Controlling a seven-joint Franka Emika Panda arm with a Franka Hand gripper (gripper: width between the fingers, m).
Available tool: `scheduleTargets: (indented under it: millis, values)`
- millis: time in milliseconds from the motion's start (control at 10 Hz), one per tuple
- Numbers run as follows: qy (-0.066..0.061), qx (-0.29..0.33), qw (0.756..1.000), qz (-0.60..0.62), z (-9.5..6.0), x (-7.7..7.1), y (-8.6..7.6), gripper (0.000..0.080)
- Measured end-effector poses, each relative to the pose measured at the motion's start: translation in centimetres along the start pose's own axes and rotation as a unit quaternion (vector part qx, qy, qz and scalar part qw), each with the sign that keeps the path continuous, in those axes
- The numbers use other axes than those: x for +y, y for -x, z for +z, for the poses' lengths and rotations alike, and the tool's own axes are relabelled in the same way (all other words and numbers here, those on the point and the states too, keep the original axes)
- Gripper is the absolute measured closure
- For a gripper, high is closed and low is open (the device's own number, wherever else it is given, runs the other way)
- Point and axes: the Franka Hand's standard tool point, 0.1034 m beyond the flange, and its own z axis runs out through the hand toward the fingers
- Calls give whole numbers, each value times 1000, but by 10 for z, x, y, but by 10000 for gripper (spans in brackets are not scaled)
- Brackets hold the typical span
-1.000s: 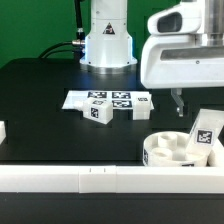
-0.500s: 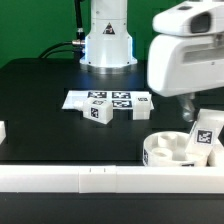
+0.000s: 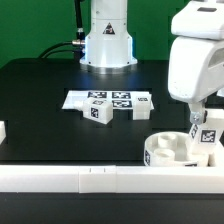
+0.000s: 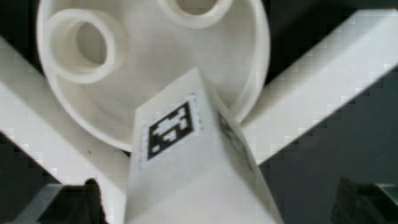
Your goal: Assemble stool
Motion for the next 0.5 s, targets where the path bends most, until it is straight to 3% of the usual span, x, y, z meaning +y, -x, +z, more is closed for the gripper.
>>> scheduleTargets:
  millis: [200, 300, 500]
  values:
    - [6, -17, 991, -130, 9, -3, -1, 151]
    - [11, -39, 977, -210, 16, 3, -2, 151]
    - [15, -43, 976, -212, 19, 5, -3, 151]
